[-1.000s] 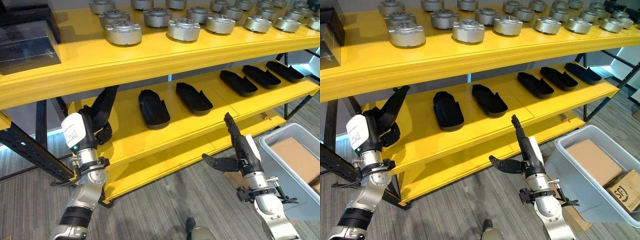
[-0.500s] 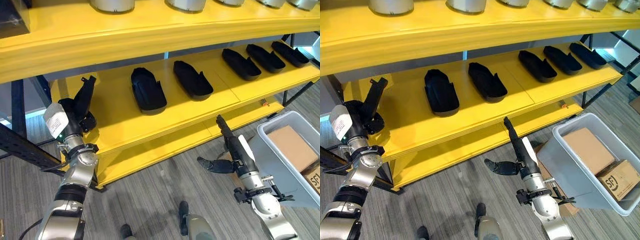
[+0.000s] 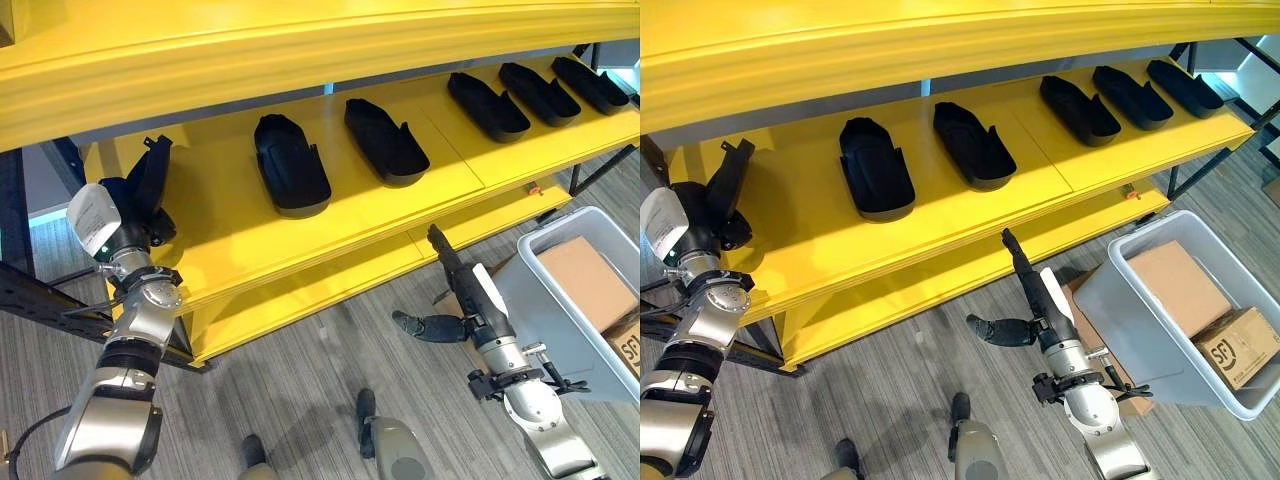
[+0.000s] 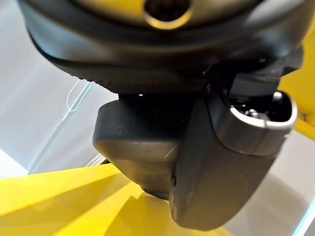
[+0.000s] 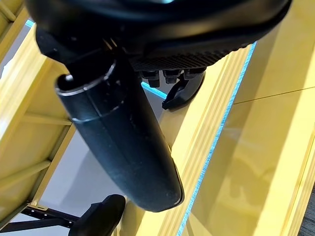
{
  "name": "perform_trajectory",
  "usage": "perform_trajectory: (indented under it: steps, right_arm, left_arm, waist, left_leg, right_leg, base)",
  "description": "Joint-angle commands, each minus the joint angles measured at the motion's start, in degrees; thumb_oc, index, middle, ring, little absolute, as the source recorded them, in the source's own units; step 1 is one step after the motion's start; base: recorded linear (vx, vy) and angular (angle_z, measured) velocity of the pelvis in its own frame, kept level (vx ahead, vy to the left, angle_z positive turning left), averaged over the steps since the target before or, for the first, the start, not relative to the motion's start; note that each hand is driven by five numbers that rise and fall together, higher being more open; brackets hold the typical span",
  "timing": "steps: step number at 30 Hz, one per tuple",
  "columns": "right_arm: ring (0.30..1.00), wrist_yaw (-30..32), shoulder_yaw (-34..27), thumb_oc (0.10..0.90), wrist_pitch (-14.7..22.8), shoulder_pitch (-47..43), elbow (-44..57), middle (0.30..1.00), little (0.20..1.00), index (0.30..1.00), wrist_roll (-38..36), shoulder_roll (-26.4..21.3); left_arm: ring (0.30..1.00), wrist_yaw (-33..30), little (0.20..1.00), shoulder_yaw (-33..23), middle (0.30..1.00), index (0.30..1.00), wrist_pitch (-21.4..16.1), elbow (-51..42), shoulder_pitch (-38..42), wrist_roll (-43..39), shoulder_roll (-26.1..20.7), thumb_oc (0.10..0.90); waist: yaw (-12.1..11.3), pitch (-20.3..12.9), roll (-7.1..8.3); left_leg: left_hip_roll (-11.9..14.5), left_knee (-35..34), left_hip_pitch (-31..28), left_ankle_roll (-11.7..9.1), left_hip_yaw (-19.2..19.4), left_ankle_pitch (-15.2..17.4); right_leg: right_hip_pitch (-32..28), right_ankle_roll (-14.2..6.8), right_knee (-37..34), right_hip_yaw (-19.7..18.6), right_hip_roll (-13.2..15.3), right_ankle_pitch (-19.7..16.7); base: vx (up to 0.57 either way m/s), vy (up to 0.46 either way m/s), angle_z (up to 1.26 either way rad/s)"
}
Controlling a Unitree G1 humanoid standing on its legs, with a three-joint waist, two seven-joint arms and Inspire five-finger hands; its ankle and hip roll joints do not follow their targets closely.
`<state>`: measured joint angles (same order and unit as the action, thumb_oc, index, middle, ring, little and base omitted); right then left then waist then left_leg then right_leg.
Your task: Move parts from the plastic box to the shelf.
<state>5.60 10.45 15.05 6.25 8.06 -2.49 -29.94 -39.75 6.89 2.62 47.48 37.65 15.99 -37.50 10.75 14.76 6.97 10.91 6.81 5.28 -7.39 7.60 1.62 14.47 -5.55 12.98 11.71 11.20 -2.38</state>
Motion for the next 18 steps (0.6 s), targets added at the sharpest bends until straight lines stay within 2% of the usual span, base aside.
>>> perform_trajectory:
  steps: [1,18]
  right_arm:
    - [1.000,1.66,-2.39,0.900,6.07,-2.61,5.58,1.000,1.000,1.000,-3.03,-2.39]
    - [1.000,1.25,-2.73,0.900,6.08,-1.54,5.66,1.000,1.000,1.000,-3.34,-3.16]
  left_arm:
    - [0.300,-2.74,0.300,-0.45,0.300,0.300,-2.09,-0.84,7.49,0.36,-6.27,0.400]
    - [0.300,1.06,0.300,1.92,0.300,0.300,0.49,7.58,9.80,0.94,-7.49,0.400]
  waist:
    - [0.23,-3.06,-0.23]
    - [0.13,-2.00,-0.25]
  left_leg:
    - [1.61,7.05,-1.64,0.82,0.69,6.48]
    - [2.05,7.69,-0.93,0.51,0.47,6.30]
  right_leg:
    - [-0.23,-3.83,3.11,-4.34,0.37,1.77]
    - [0.16,-3.72,3.27,-4.65,-0.06,1.68]
  base:
    - [0.00,0.000,0.00]
    - [0.00,0.000,0.00]
